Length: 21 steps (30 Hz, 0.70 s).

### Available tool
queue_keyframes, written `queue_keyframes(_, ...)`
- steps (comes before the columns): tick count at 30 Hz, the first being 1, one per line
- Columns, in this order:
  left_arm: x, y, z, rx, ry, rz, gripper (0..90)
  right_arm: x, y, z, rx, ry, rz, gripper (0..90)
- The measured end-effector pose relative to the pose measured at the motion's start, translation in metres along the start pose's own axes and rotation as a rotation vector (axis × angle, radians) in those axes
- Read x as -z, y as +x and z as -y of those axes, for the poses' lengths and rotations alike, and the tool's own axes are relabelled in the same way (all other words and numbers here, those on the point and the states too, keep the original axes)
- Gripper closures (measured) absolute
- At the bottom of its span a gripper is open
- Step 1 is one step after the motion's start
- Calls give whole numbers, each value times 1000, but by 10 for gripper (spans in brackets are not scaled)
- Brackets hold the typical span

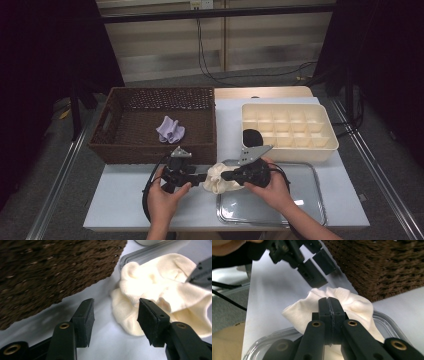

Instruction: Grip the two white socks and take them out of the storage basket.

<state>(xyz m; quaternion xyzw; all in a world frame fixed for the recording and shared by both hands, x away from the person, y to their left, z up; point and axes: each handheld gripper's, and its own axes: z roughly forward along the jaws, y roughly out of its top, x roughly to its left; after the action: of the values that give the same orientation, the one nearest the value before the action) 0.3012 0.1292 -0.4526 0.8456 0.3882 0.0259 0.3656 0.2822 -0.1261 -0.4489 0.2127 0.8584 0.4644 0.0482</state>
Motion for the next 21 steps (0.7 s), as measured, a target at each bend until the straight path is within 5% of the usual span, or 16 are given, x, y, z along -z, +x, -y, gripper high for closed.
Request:
queue_keyframes(7, -6, -6, -2, -26, -11, 56, 425, 5, -8, 3, -28, -19, 17, 900)
queue_keyframes(13, -11, -13, -8, -98, -31, 75, 402, 8, -14, 6, -67, -38, 22, 900)
queue_keyframes(21, -21, -21, -15, -152, 8, 109, 614, 12, -20, 11, -115, -59, 30, 900)
